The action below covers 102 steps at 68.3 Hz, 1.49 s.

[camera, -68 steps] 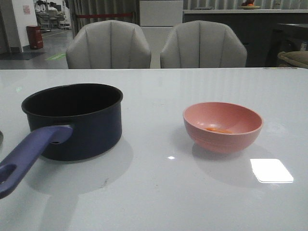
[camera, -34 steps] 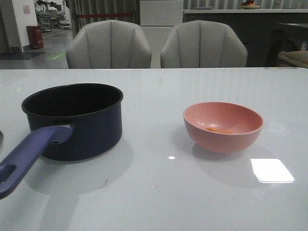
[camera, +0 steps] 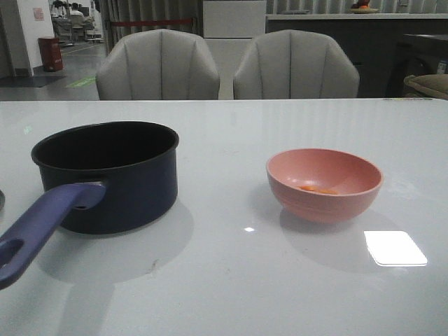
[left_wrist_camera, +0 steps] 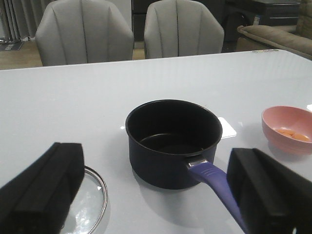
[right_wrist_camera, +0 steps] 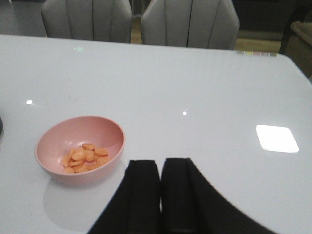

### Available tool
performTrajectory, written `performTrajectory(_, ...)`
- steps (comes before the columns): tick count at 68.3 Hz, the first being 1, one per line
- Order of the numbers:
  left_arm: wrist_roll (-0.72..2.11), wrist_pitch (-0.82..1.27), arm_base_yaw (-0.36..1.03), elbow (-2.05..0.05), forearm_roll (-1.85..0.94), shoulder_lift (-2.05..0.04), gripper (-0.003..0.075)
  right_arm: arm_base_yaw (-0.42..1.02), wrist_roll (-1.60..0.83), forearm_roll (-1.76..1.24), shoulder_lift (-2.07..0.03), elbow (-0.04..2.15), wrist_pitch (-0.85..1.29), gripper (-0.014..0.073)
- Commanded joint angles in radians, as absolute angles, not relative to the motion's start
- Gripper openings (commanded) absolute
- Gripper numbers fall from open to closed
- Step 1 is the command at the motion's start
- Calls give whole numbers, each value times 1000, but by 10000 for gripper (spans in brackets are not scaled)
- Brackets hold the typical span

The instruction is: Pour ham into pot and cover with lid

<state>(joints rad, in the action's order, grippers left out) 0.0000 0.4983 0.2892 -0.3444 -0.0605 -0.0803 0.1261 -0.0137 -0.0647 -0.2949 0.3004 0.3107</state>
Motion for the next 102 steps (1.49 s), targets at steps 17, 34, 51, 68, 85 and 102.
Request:
performTrajectory(17,0,415,297,-372,-63,-90,638,126,-11,-106,-482,377,271,196)
performTrajectory(34,0,414,297,-372,-63,-90,638,128,-11,-165,-813,539,306,478)
performTrajectory(51,-7,414,297,-372,-63,-90,638,187,-11,-172,-1143,749,384,508)
performTrajectory(68,-7,414,297,-372,-63,-90,638,223,-11,-175,-1435,960,458,507)
performTrajectory(85,-7,414,297,-372,-63,-90,638,223,-11,-177,-1667,1116,522,503)
performTrajectory(102,0,414,297,-372,-63,-90,638,223,-11,-210,-1794,1198,542,501)
